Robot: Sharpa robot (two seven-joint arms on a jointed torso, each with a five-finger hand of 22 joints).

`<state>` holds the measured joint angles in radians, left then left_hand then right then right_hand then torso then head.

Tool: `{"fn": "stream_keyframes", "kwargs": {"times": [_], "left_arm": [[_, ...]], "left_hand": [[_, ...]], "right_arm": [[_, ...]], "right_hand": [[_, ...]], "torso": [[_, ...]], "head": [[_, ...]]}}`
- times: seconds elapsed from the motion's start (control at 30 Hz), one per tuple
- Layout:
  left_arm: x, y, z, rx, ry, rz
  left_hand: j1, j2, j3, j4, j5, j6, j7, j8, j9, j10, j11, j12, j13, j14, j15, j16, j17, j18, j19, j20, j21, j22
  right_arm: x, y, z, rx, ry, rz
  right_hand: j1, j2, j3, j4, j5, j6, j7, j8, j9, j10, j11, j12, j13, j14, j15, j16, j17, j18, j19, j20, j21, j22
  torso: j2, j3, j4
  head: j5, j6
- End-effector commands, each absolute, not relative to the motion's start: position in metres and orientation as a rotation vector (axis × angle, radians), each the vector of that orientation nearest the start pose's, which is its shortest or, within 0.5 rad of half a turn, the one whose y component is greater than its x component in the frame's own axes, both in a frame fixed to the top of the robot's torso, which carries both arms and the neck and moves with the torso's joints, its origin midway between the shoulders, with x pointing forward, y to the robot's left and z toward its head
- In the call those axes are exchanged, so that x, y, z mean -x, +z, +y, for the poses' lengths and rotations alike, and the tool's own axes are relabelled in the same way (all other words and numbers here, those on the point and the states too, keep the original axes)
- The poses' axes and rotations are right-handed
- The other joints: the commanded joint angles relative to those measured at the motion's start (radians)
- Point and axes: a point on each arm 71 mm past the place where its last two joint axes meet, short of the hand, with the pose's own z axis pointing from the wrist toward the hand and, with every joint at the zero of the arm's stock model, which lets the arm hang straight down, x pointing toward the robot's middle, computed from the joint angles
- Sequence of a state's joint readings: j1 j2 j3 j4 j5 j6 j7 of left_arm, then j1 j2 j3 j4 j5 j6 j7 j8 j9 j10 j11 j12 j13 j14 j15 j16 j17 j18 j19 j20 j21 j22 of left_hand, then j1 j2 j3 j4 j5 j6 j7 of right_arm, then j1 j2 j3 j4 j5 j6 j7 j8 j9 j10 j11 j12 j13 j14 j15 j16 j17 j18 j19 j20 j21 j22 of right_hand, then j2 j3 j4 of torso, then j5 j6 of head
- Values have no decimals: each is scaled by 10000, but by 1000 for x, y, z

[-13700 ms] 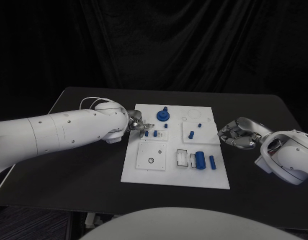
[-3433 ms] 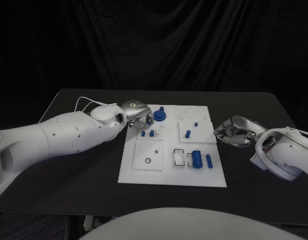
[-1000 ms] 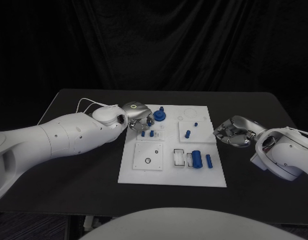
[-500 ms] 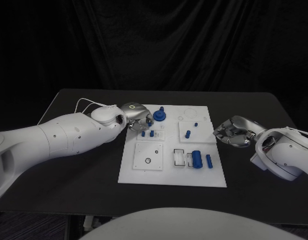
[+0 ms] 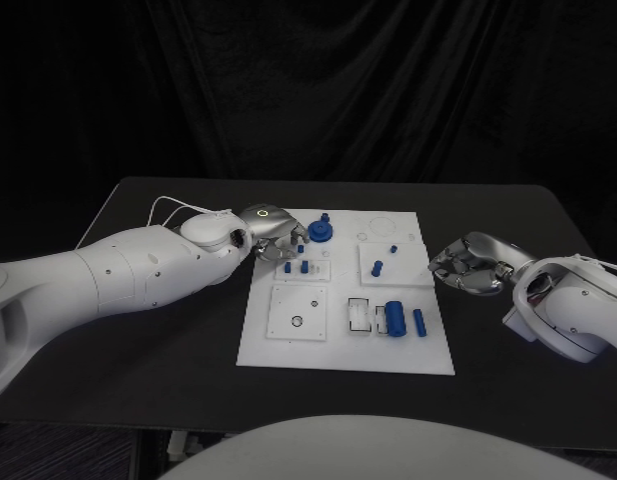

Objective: Assemble the parts on the task board

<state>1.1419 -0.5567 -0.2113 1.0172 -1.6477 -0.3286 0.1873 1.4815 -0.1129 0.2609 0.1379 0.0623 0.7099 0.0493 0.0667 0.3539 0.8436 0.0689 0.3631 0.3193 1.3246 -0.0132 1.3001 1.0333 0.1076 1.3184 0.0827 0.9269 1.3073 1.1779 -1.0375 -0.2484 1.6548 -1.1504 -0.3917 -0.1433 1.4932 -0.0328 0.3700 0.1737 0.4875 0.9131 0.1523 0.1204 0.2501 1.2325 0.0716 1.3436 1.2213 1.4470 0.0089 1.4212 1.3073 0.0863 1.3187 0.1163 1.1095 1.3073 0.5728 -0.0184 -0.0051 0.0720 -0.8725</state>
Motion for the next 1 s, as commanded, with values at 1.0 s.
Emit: {"fn": "stream_keyframes", "kwargs": {"times": [1.0], "left_arm": [[-467,-244,295,4064,-11733,13980]], "left_hand": [[-350,1258,-675,1518,2844,269,524,242,-1664,-5046,83,1176,-1149,-10729,903,-10235,-8537,375,-10845,702,-8756,-4717]], "right_arm": [[-447,-199,-261,-304,5595,17977]], "right_hand": [[-119,-511,-112,-560,-299,80,-153,1824,1246,-4202,-50,-4856,-5198,-2007,-57,-2723,-1961,770,-2050,-72,-3888,135]], "torso": [[96,-75,137]], "head": [[422,-1]]}}
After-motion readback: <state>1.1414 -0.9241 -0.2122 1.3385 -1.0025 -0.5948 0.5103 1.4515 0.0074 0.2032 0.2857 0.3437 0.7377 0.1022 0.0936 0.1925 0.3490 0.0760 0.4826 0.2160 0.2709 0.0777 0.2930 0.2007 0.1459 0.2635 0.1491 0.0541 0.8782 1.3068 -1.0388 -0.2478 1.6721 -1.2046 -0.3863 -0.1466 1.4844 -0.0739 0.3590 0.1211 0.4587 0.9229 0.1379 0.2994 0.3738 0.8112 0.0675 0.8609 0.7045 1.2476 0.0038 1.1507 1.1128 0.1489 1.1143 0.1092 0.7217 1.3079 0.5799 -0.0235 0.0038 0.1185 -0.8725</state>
